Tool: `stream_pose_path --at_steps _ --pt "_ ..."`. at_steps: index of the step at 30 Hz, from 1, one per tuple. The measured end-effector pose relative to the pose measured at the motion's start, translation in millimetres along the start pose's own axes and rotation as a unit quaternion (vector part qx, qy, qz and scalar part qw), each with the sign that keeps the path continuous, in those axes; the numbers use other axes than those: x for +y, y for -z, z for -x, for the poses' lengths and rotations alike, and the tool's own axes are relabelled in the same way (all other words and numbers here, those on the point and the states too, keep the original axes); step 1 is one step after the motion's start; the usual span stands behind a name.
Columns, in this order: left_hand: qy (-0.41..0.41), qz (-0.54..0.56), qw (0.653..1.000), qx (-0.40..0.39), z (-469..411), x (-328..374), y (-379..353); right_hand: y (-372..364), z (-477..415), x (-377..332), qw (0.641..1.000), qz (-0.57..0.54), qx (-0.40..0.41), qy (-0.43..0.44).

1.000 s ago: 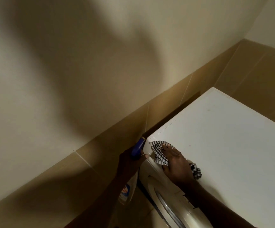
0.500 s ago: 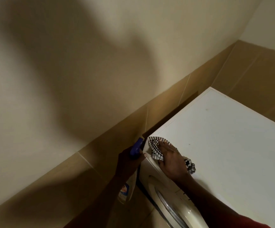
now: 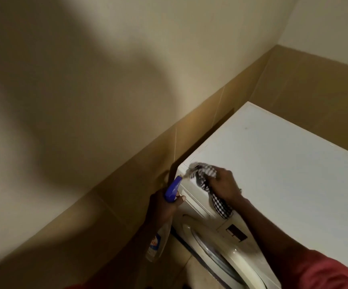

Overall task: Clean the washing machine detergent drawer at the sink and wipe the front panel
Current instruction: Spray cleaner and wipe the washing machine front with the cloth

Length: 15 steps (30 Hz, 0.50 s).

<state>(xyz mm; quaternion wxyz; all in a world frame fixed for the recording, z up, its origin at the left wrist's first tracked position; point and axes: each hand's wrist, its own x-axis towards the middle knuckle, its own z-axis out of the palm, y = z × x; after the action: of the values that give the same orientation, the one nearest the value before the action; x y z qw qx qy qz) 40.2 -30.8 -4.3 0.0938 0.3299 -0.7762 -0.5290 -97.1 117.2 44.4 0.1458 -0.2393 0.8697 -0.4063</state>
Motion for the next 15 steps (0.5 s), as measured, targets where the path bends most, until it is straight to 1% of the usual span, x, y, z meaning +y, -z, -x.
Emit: stream_pose_path --at_steps 1,2,4,5,6,9,12,15 --pt "0.005 0.008 1.0 -0.013 1 1 -2 16 -3 1 0.997 -0.051 0.035 -0.046" --pt "0.012 0.014 0.999 -0.029 1 2 -6 33 -4 3 0.986 -0.123 0.067 -0.095" --pt "0.022 0.019 0.997 -0.069 3 4 -13 67 0 2 0.938 -0.279 0.129 -0.16" --pt "0.023 0.02 0.995 -0.094 6 7 -18 85 6 3 0.917 -0.324 0.159 -0.171" --pt "0.022 0.021 0.993 -0.115 7 9 -25 102 12 2 0.905 -0.344 0.183 -0.169" --pt "0.013 -0.001 0.989 -0.149 13 11 -43 146 34 6 0.898 -0.331 0.245 -0.155" --pt "-0.006 -0.016 0.984 -0.179 20 13 -61 173 58 16 0.892 -0.326 0.278 -0.143" --pt "0.001 -0.038 0.973 -0.229 32 15 -77 184 80 26 0.885 -0.325 0.295 -0.156"
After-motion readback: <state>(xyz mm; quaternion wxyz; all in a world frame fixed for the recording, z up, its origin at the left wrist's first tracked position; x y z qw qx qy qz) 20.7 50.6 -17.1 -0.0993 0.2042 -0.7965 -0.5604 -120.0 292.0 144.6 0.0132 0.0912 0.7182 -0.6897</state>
